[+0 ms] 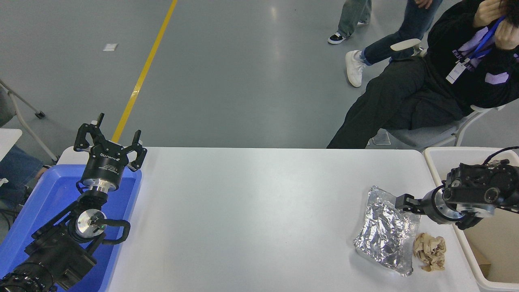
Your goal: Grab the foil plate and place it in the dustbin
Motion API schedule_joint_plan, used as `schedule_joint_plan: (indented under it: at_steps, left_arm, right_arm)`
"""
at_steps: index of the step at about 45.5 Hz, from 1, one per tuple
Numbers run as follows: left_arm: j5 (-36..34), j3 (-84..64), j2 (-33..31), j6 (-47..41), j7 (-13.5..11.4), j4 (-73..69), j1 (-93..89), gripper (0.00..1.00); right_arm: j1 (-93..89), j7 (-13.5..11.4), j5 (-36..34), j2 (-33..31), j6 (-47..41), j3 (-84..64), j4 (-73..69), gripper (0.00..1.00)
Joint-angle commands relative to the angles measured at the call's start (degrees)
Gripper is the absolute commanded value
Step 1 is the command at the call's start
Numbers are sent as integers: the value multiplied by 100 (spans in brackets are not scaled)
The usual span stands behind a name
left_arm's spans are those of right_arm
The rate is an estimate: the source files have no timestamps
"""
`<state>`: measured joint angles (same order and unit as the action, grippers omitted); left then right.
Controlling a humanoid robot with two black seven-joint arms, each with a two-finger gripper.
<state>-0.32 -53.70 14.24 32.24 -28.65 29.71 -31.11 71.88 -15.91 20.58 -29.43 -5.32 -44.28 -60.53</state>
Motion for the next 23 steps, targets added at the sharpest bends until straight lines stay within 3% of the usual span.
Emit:
schedule_joint_plan:
  at_steps: [1, 23]
  left_arm:
    - [-3, 0, 0, 2, 0, 0, 0, 98]
    - [-3, 0, 0, 2, -9, 0, 0, 98]
  right_arm:
    - [-306, 9, 8, 104, 233, 87, 190, 90]
    - [-728, 9, -1, 376, 400, 253, 683, 90]
